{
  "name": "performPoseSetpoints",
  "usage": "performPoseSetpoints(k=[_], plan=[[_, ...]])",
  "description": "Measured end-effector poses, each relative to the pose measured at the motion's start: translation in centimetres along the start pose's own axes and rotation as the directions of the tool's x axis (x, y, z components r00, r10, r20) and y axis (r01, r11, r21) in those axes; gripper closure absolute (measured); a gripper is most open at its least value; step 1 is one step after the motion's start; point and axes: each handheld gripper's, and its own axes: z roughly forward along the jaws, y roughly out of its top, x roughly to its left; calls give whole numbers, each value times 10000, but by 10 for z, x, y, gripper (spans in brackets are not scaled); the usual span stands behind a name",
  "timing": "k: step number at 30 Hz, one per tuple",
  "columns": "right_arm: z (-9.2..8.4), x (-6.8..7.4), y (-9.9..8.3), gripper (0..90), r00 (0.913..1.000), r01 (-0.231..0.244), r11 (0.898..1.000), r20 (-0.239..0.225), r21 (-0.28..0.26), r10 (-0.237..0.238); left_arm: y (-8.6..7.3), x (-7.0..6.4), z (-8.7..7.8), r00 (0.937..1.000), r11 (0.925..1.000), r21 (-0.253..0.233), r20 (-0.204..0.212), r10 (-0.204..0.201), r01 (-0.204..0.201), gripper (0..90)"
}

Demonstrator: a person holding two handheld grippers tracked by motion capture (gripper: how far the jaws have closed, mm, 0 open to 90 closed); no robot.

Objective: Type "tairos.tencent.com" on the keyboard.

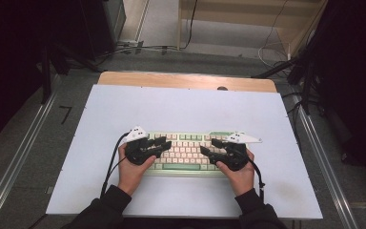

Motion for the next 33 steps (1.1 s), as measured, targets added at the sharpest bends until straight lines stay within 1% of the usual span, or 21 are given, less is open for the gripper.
performPoseSetpoints(k=[5, 6, 9, 19, 30, 33], plan=[[0, 0, -1, 387, 10000, 16, 10000, 26, 38, -16, 2, -4, 7, 9992, 9984, 422, -33, 386, -384, 887], [0, 0, -1, 387, 10000, 21, 10000, 26, 46, -21, 3, -5, 9, 9988, 9974, 521, -54, 497, -493, 900], [-1, 0, -2, 387, 10000, -7, 10000, 50, 57, 7, 4, -8, 15, 9971, 9942, 772, -56, 753, -746, 900], [0, 0, -3, 390, 10000, -15, 9999, 48, 119, 14, 7, -14, 23, 9936, 9878, 1076, 22, 1132, -1127, 900], [1, 1, -4, 391, 10000, -17, 9999, 9, 157, 17, 7, -17, 28, 9935, 9857, 1246, 126, 1130, -1136, 900], [1, 1, -4, 391, 10000, -39, 9999, -5, 168, 39, 6, -17, 30, 9927, 9838, 1328, 64, 1204, -1202, 900]])
